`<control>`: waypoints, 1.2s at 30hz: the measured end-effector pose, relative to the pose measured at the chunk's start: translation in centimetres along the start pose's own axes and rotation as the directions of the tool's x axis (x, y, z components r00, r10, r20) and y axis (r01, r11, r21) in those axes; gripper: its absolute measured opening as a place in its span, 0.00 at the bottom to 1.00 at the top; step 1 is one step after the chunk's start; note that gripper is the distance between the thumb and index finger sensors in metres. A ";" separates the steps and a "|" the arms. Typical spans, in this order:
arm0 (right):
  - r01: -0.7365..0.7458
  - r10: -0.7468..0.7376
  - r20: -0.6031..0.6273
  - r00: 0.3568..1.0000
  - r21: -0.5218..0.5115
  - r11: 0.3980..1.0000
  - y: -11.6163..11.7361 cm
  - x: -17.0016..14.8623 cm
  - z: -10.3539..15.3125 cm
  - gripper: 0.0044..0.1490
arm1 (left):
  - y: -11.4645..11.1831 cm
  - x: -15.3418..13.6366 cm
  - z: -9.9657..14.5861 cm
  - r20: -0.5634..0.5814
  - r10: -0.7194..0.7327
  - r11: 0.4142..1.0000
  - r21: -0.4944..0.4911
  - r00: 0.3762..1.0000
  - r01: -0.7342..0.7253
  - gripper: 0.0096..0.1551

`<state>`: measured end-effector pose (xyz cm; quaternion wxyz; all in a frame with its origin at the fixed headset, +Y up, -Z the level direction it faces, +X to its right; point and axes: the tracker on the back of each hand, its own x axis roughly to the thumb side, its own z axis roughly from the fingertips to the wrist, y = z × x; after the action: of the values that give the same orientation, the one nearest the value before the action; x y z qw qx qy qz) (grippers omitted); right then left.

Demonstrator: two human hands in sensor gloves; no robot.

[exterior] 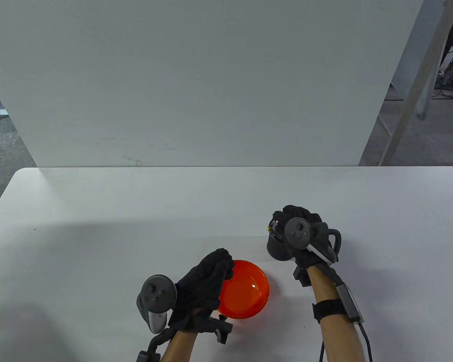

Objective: Assemble fountain pens from components

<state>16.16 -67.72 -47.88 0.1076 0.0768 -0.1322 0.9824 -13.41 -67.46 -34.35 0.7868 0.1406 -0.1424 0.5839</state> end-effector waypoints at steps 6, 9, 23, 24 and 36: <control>-0.013 0.013 0.002 1.000 0.000 1.000 0.1 0.2 -0.1 0.25 | 0.0 0.0 0.0 0.003 0.008 1.000 -0.002 1.000 -0.008 0.25; 0.000 0.000 -0.007 1.000 0.003 1.000 0.1 0.1 -0.1 0.25 | 0.1 0.0 0.0 -0.001 0.009 1.000 -0.003 1.000 -0.009 0.25; -0.061 0.066 0.080 0.995 -0.059 0.996 -3.3 0.1 3.0 0.30 | 1.1 -1.0 -0.4 0.004 -0.138 0.990 -0.038 0.990 0.138 0.25; -0.048 0.053 0.095 0.994 -0.051 0.998 -4.0 0.2 4.0 0.32 | 1.2 -0.8 -0.6 0.024 -0.186 0.979 -0.075 0.982 0.187 0.25; 0.028 -0.089 0.157 0.984 0.355 0.934 -1.7 0.0 13.6 0.52 | 3.5 -2.2 -1.7 0.049 -0.745 0.566 -0.481 0.665 0.669 0.47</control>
<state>18.23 -69.83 -34.54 0.1097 0.1827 0.0393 0.9762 -17.23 -67.74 -36.54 0.9723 -0.0519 -0.1445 0.1765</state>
